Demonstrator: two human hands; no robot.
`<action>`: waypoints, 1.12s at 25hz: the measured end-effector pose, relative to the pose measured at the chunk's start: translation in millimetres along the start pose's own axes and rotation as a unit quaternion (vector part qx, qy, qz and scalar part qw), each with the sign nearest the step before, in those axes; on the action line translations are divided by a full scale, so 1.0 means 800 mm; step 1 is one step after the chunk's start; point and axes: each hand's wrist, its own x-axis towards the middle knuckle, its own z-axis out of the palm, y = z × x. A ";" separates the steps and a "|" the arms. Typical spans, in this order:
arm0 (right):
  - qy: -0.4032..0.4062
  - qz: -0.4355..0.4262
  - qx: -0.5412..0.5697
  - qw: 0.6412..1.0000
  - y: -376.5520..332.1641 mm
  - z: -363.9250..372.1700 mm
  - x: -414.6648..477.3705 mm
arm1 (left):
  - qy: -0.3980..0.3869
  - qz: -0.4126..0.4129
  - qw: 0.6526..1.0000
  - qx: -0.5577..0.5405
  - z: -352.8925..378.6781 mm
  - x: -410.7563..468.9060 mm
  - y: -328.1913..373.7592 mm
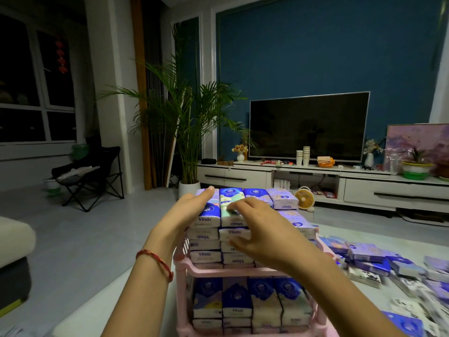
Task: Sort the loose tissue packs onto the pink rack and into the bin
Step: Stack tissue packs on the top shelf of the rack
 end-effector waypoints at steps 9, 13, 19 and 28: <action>0.027 -0.006 0.003 1.000 0.007 0.010 0.004 | 0.018 -0.005 1.000 0.016 0.004 0.005 0.000; 0.030 -0.008 0.003 1.000 0.007 0.013 0.004 | 0.022 -0.014 1.000 0.018 0.005 0.008 0.001; 0.038 -0.003 0.043 0.998 0.007 0.012 0.003 | 0.019 -0.018 1.000 0.015 0.006 -0.002 0.005; 0.082 -0.006 0.082 0.993 0.014 0.022 0.004 | 0.024 -0.038 0.999 -0.017 0.008 -0.013 0.013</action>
